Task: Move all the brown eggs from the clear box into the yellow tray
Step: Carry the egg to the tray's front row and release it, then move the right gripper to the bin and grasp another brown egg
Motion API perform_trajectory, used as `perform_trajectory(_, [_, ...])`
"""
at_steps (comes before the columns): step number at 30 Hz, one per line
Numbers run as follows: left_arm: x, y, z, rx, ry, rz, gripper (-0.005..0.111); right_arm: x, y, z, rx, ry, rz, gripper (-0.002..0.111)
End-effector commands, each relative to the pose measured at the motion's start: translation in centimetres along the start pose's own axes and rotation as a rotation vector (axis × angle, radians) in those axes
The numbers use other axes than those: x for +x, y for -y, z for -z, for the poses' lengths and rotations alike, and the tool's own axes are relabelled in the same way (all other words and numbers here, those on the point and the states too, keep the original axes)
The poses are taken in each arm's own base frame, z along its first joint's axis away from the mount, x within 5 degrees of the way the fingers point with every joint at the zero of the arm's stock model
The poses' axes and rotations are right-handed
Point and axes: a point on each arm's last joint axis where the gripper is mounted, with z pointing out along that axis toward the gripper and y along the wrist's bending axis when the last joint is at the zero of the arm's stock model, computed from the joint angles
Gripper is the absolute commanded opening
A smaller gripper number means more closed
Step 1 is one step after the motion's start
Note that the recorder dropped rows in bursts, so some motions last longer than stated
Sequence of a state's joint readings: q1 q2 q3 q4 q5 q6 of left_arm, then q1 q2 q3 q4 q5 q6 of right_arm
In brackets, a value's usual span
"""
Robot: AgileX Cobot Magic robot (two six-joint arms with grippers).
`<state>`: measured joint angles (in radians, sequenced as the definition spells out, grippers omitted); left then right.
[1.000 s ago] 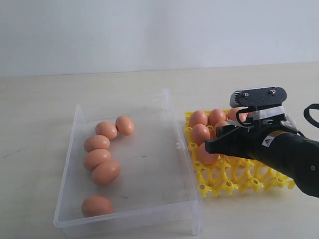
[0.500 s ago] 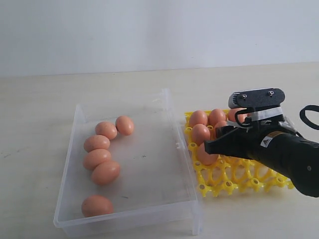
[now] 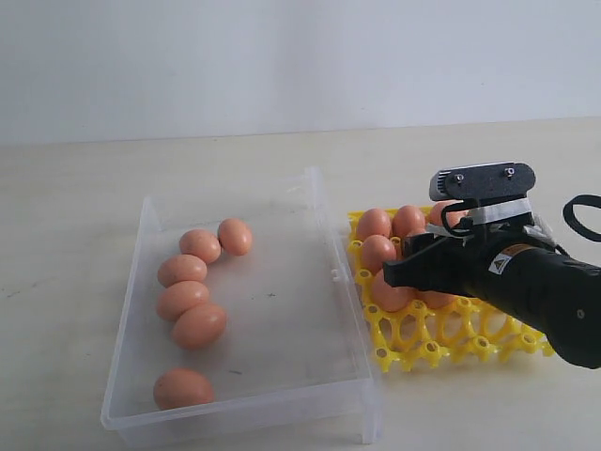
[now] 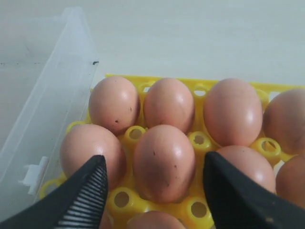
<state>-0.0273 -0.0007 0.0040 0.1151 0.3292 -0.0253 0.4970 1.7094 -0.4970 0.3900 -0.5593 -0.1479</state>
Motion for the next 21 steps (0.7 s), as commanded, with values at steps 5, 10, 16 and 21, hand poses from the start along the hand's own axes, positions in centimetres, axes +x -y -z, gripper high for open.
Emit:
perform_trajectory(5, [-0.2,0.0,0.0,0.001,0.017,0.005,0.0,-2.2,-0.9,0.3,-0.061,-0.033,-0.011,0.058])
perform_trajectory(10, [-0.2,0.0,0.0,0.001,0.017,0.005,0.0,-5.8,-4.0,1.0,-0.204,-0.194,0.067,0.051])
perform_trajectory(16, [-0.2,0.0,0.0,0.001,0.017,0.005,0.0,-9.7,-8.7,2.3,-0.355,-0.294,0.2,0.017])
perform_trajectory(21, [-0.2,0.0,0.0,0.001,0.017,0.005,0.0,-11.6,-11.1,1.0,-0.401,-0.255,0.267,0.0])
